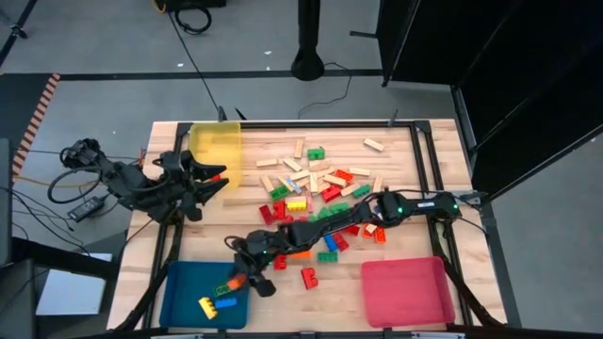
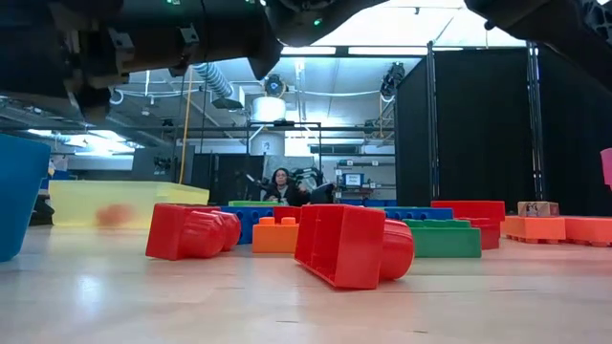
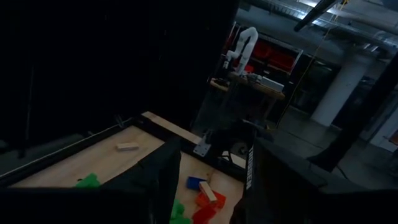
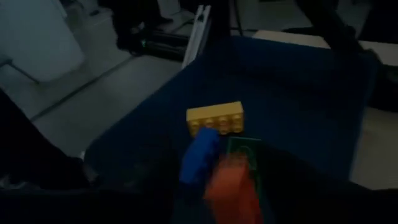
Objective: Sort blocks by size
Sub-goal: Put the orange game piece into the blue bin, then put the round green game piece into the yellow bin
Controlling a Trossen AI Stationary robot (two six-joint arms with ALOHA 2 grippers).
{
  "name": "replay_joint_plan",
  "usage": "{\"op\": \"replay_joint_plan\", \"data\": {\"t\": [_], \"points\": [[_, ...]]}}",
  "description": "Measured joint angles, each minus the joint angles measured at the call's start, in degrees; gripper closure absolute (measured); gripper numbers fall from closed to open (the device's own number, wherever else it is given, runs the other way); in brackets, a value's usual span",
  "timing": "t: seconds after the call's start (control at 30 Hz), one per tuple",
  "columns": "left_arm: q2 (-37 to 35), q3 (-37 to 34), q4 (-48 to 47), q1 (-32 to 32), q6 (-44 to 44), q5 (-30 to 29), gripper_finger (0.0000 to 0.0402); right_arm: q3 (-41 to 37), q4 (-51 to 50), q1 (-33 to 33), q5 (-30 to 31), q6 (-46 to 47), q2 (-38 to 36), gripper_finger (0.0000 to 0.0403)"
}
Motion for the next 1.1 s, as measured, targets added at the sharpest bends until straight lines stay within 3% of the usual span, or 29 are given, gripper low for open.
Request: {"op": "replay_joint_plan", "data": {"t": [0.13,0.3,0.63,0.77,0.9,1.1], "points": [[0.0,0.0,0.1,0.0,-1.1,0.0,0.0193,0.0,-2.5,-0.1,-0.2,1.5,-1.7,0.0137],[0.0,0.0,1.7,0.0,-1.0,-0.1,0.0193,-0.1,-14.5,-3.0,0.5,-1.7,-11.3,0.0139],[0.0,0.0,2.7,0.0,-0.9,-0.1,0.0193,0.0,-52.6,-13.9,20.8,-20.5,-31.0,0.0161],[0.0,0.0,2.7,0.0,-0.9,-0.1,0.0193,-0.1,-63.9,-21.6,23.2,-20.9,-33.0,0.0156],[0.2,0.0,2.6,0.0,-0.9,-0.1,0.0193,-2.7,-66.0,-30.1,22.3,-22.4,-32.6,0.0153],[0.2,0.0,2.6,0.0,-0.8,-0.1,0.0193,-11.7,-59.3,-38.6,20.2,-29.4,-32.5,0.0148]]}}
